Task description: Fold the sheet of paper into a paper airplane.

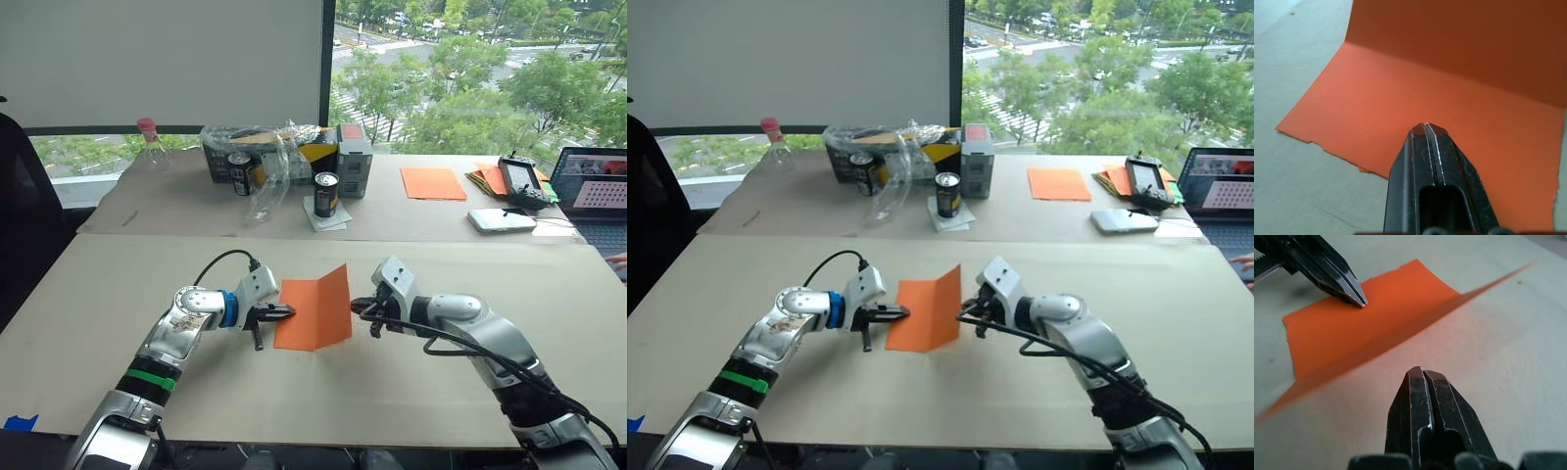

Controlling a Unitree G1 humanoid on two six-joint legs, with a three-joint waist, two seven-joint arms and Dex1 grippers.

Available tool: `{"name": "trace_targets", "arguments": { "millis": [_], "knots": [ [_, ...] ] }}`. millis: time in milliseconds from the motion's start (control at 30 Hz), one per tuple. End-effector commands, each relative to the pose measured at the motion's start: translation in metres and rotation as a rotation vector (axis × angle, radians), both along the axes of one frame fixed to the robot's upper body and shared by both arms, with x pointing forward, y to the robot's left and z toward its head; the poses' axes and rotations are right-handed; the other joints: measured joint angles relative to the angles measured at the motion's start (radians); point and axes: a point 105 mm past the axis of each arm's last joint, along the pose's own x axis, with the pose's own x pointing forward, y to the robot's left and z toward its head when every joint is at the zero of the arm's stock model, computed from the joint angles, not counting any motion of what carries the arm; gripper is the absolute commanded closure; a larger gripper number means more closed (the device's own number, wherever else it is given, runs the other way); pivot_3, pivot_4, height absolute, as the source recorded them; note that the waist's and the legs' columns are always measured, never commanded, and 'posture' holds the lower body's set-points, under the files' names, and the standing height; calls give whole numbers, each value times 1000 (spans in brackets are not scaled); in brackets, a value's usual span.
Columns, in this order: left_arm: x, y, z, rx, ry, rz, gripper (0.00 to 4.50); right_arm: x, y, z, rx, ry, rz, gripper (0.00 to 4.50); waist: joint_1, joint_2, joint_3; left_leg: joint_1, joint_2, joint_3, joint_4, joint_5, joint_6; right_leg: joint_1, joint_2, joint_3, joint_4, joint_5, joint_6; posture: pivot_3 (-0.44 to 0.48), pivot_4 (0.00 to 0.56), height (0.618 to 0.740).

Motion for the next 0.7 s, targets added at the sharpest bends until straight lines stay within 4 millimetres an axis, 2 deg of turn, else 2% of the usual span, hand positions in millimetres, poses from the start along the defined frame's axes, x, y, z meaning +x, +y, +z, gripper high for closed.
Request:
{"name": "trace_targets", "arguments": {
  "millis": [33, 333, 700],
  "knots": [
    [-10, 0, -22, 43, 78, -5, 4500, 2, 16, 21, 65, -49, 52, 4469, 0, 0, 0, 0, 0, 0, 0, 0, 0, 0, 0, 0, 0, 0, 0, 0, 150, 715],
    [-12, 0, -22, 31, 81, 6, 4500, 10, 43, 15, 78, -29, 102, 4469, -3, 0, 0, 0, 0, 0, 0, 0, 0, -1, 0, 0, 1, 0, 0, 0, 150, 715],
    [-13, 5, -25, 16, 87, 43, 4500, 20, 58, -18, 53, 50, 79, 4469, -8, 1, 0, 1, 0, 0, 0, 0, 0, -1, 0, 0, 2, 0, 0, 0, 150, 715]
  ]
}}
